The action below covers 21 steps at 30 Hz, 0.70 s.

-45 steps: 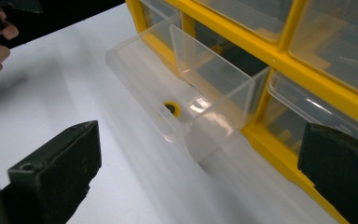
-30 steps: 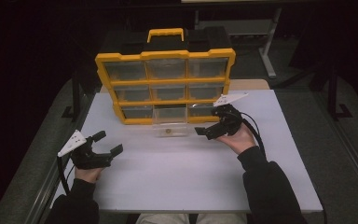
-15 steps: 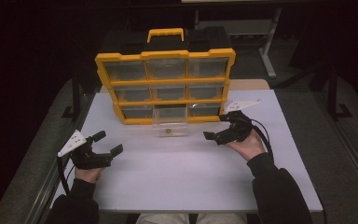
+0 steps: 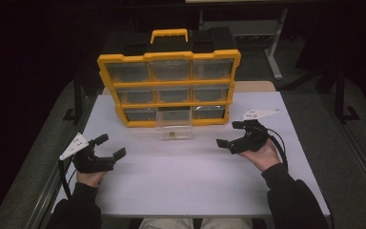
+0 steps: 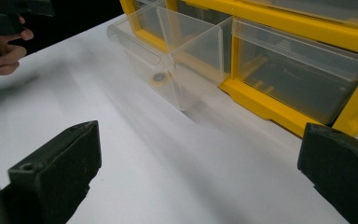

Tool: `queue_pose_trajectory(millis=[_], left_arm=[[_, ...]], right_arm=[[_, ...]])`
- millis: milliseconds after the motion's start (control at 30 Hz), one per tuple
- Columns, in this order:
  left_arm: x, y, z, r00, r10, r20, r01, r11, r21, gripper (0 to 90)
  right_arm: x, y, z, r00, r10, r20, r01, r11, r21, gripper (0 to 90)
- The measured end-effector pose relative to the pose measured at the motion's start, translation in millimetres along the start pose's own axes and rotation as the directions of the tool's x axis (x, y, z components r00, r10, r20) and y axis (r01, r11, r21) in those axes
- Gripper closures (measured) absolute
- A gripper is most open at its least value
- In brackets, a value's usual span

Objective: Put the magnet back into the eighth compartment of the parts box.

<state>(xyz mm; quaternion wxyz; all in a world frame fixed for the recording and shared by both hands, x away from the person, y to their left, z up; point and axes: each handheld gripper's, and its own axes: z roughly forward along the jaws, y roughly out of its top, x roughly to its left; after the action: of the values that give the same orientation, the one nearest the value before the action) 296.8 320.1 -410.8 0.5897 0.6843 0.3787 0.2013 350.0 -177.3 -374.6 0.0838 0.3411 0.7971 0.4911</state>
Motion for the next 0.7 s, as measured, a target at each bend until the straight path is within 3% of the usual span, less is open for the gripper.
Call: queue_pose_trajectory(millis=[233,700], left_arm=[[0.5,-0.7,1.1,0.9999,-0.002,0.011,0.002,0.9999,0.011,0.0],[-0.5,-0.7,1.5,0.9997,0.001,0.023,-0.001,0.9999,0.012,0.0]], right_arm=[[-2.3,-17.8,-10.6,0.9992,0.04,-0.001,-0.04,0.999,-0.033,0.0],[-6.8,-47.6,-28.3,0.9951,0.066,0.074,-0.057,0.99,-0.126,0.0]])
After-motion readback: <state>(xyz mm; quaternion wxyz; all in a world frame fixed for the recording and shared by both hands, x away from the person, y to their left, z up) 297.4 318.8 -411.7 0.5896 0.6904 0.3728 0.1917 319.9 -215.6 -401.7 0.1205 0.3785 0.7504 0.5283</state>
